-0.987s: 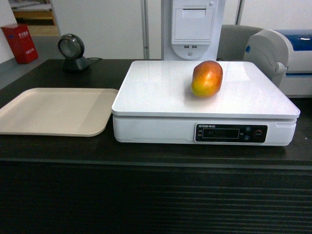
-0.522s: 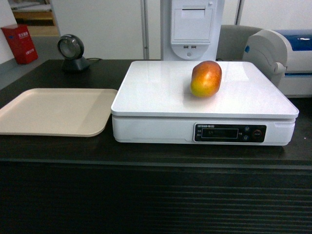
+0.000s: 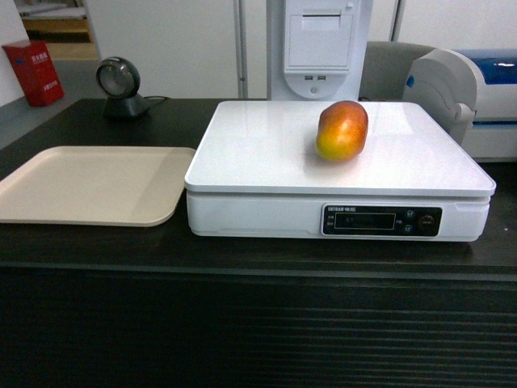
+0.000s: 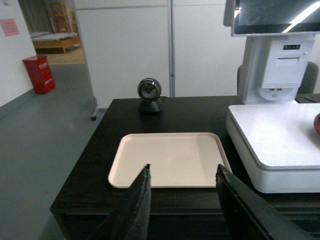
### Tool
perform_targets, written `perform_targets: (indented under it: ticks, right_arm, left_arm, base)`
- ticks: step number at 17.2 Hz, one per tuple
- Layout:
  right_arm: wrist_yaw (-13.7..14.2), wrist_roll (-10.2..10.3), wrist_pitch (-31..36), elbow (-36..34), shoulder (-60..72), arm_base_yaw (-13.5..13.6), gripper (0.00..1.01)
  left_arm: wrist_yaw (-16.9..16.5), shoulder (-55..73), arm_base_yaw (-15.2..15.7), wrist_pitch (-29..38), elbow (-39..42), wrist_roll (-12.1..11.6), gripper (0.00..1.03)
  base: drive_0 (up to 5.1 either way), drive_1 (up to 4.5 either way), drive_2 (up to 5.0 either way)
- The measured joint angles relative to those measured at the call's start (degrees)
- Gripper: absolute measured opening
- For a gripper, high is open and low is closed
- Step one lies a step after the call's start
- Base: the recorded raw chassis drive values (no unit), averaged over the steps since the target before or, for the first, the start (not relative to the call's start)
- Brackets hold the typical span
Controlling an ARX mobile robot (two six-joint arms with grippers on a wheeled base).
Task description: Place dark red mango on scale at checkout
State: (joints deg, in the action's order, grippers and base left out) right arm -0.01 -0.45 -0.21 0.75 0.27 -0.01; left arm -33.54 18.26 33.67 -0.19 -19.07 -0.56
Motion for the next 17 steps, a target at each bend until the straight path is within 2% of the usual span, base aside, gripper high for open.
perform_targets:
  ticks: [3, 5, 8, 11, 12, 13, 14, 15, 17]
  right_arm:
    - [0.0, 0.0, 0.0, 0.0, 0.0, 0.0, 0.98]
    - [0.0, 0.0, 0.0, 0.0, 0.0, 0.0, 0.98]
    - [0.0, 0.0, 0.0, 0.0, 0.0, 0.0, 0.98]
    - [0.0, 0.0, 0.0, 0.0, 0.0, 0.0, 0.98]
    - [0.0, 0.0, 0.0, 0.0, 0.0, 0.0, 0.98]
    - [0.0, 0.0, 0.0, 0.0, 0.0, 0.0, 0.98]
    - [0.0, 0.0, 0.0, 0.0, 0.0, 0.0, 0.98]
    - [0.0, 0.0, 0.0, 0.0, 0.0, 0.0, 0.98]
    - [0.0, 0.0, 0.0, 0.0, 0.0, 0.0, 0.98]
  left_arm:
    - [11.1, -6.0, -11.6, -0.7, 6.5, 0.2, 0.04]
    - [15.8, -8.4, -16.2, -0.7, 8.2, 0.4, 0.02]
    - [18.8, -9.8, -19.2, -0.7, 9.6, 0.4, 0.02]
    - [23.7, -12.0, -24.1, -0.7, 12.2, 0.4, 0.02]
    - [28.0, -13.0, -27.1, -0.8, 12.8, 0.4, 0.02]
    - [32.6, -13.8, -33.0, -0.7, 13.5, 0.5, 0.02]
    - [32.5, -14.1, -34.3, -0.7, 14.1, 0.5, 0.02]
    - [33.6, -14.4, -33.8, -0.7, 14.8, 0.5, 0.02]
    - [33.6, -15.1, -33.6, -0.4, 15.5, 0.5, 0.02]
  base:
    - [0.0, 0.00, 0.0]
    - [0.0, 0.00, 0.0]
    - [0.0, 0.00, 0.0]
    - [0.0, 0.00, 0.0]
    - [0.0, 0.00, 0.0]
    - [0.0, 0.00, 0.0]
    - [0.0, 0.00, 0.0]
    - [0.0, 0.00, 0.0]
    - [0.0, 0.00, 0.0]
